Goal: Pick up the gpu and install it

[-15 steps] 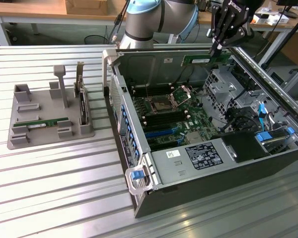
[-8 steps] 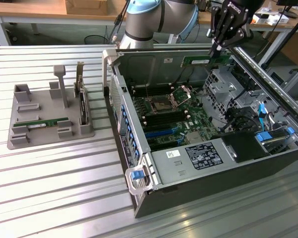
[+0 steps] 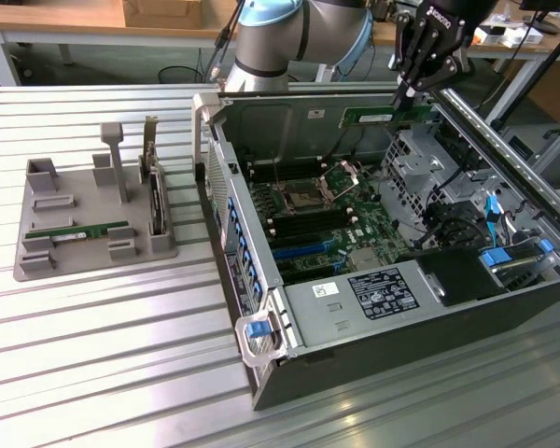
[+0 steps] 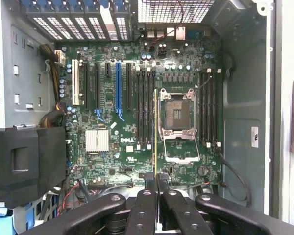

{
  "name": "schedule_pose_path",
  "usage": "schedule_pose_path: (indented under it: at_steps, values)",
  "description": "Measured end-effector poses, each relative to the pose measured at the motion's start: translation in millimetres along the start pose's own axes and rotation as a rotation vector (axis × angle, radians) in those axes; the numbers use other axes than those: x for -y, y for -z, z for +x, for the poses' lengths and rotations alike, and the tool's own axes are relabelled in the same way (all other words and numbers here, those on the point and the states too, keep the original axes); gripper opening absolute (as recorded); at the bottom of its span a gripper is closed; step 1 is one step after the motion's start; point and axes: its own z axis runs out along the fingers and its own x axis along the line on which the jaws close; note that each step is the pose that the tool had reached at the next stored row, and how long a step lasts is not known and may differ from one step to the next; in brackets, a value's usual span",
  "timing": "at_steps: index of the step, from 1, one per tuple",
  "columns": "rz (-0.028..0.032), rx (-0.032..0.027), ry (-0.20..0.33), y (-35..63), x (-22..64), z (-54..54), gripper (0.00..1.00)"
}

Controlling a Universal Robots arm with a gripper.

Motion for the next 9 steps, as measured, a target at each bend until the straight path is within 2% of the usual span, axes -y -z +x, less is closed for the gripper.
schedule_pose_path:
  at_steps: [9]
  values:
    - [0.0,0.0001,0.0,-3.1,0.1,0.1,0.12]
